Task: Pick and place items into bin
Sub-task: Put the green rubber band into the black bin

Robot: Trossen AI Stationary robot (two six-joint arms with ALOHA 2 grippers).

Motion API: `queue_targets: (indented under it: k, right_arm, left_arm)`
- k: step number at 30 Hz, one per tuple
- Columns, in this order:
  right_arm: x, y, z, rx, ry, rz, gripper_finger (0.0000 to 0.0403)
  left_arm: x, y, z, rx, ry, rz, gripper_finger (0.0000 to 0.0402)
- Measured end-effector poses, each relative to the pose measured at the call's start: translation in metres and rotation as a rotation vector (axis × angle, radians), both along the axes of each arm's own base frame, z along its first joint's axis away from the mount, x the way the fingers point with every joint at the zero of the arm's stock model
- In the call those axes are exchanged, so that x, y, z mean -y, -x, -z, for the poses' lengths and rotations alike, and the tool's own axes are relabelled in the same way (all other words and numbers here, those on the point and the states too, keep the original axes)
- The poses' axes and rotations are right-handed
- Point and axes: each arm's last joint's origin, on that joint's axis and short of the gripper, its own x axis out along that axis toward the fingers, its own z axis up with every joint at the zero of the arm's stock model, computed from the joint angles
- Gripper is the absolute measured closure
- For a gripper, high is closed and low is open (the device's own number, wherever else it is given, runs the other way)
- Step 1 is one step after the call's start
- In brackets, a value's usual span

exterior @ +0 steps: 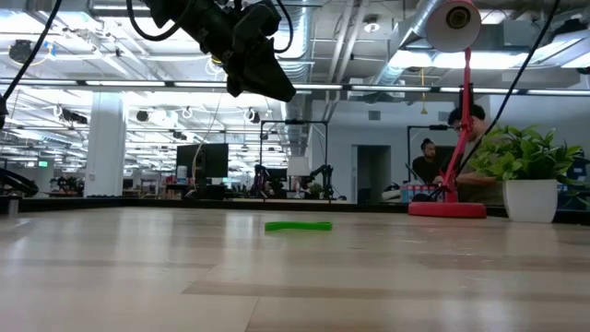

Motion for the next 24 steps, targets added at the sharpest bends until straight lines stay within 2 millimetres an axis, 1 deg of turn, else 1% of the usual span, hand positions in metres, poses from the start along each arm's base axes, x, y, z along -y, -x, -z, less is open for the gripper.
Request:
queue_targets:
  k: [4,8,11,14,19,22,24]
  right_arm:
    - [-0.013,0.016,0.003,-0.081,-0.015,-0.030,0.0402]
    - [-0.020,0.021,0.003,-0.072,-0.020,-0.021,0.0402]
    - [-0.021,0.017,0.007,-0.032,0.000,-0.004,0.0395]
    - [-0.022,0.010,0.016,-0.027,0.008,-0.021,0.0381]
    - [-0.028,0.006,0.041,-0.054,-0.001,-0.025,0.0351]
    - [-0.030,0.001,0.041,-0.043,-0.049,-0.006,0.0333]
    - [-0.028,-0.002,0.041,-0.031,-0.034,0.024,0.0321]
  left_arm:
    - [0.000,0.000,0.000,-0.002,-0.001,0.001,0.0308]
    - [0.000,0.000,0.000,-0.006,-0.017,0.012,0.0308]
    - [0.000,0.000,0.000,-0.010,-0.017,0.014,0.0308]
    - [0.000,0.000,0.001,-0.012,-0.014,0.019,0.0308]
    - [0.001,0.000,0.001,-0.010,0.000,0.040,0.0308]
    - [0.002,0.000,0.001,-0.007,0.021,0.048,0.0308]
    - [0.002,0.000,0.001,-0.006,0.032,0.055,0.0308]
